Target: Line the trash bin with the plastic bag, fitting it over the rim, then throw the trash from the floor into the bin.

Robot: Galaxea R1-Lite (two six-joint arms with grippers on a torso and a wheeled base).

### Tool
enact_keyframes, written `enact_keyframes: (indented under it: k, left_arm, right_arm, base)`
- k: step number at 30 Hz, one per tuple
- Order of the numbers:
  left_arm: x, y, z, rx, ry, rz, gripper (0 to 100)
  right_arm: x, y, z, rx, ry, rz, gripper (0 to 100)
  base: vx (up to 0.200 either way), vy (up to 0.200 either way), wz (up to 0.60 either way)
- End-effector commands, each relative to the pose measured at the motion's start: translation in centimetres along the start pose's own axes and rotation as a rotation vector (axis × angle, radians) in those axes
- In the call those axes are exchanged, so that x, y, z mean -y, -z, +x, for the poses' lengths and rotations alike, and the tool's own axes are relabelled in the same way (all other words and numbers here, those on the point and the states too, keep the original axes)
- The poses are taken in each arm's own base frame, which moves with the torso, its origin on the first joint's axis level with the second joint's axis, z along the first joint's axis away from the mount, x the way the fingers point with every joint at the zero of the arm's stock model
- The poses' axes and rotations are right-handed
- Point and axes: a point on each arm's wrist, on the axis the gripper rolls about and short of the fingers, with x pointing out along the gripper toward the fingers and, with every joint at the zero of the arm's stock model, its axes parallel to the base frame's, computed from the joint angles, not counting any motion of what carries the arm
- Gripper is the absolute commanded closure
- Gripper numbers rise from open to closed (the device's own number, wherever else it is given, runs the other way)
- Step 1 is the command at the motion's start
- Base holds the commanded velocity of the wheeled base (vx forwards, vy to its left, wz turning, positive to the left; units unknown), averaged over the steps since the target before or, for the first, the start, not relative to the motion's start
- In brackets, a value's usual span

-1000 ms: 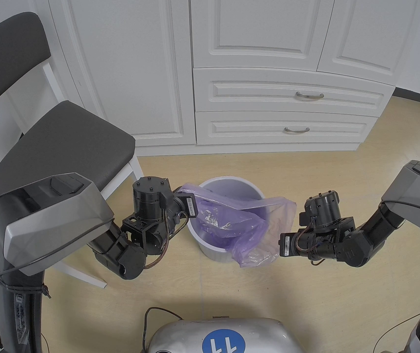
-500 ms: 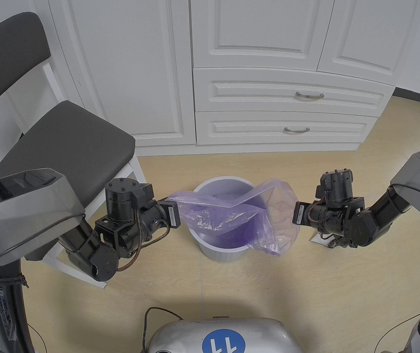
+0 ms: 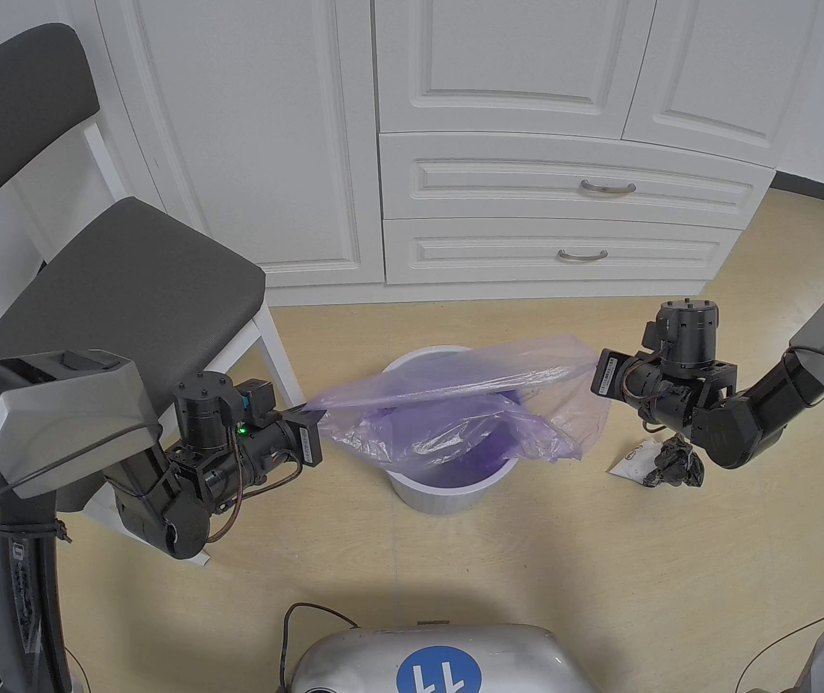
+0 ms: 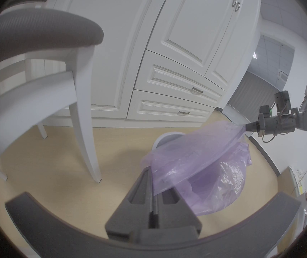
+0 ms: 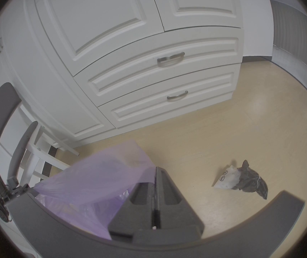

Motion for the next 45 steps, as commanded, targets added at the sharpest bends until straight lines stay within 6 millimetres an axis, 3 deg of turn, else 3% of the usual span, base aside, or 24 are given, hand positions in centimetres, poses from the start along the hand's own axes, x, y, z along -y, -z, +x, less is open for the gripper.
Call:
enact_keyframes:
  k: [1,7,20,29,40,45]
  left_arm:
    - [-0.7,2.4,1.2,-0.027,-0.004,-0.009,100]
    - [-1.4,2.4,1.4,-0.006,-0.015,-0.01,100]
    - [-3.7,1.0,0.0,0.013,-0.022,-0.017,100]
    - [-4.3,1.0,-0.1,0.017,-0.033,-0.018,100]
    - [-3.5,1.8,-0.2,-0.012,-0.016,-0.016,100]
    - [-2.8,3.2,0.6,-0.043,0.003,-0.019,100]
  right_arm:
    - [-0.1,-1.5,-1.8,0.041,-0.01,-0.013,100]
    - [-0.3,-1.5,-2.4,0.038,-0.015,-0.024,100]
    - [1.0,3.4,-1.8,-0.111,0.079,-0.282,100]
    - [1.9,3.9,-2.3,-0.141,0.099,-0.346,100]
    - [2.2,6.0,-3.0,-0.127,0.062,-0.463,100]
    - [1.5,8.2,-1.9,-0.166,0.042,-0.478,100]
  base:
    - [0.0,0.0,0.0]
    - [0.0,0.0,0.0]
    - [0.0,0.0,0.0]
    - [0.0,0.0,0.0]
    - [0.0,0.0,0.0]
    - [0.0,0.0,0.0]
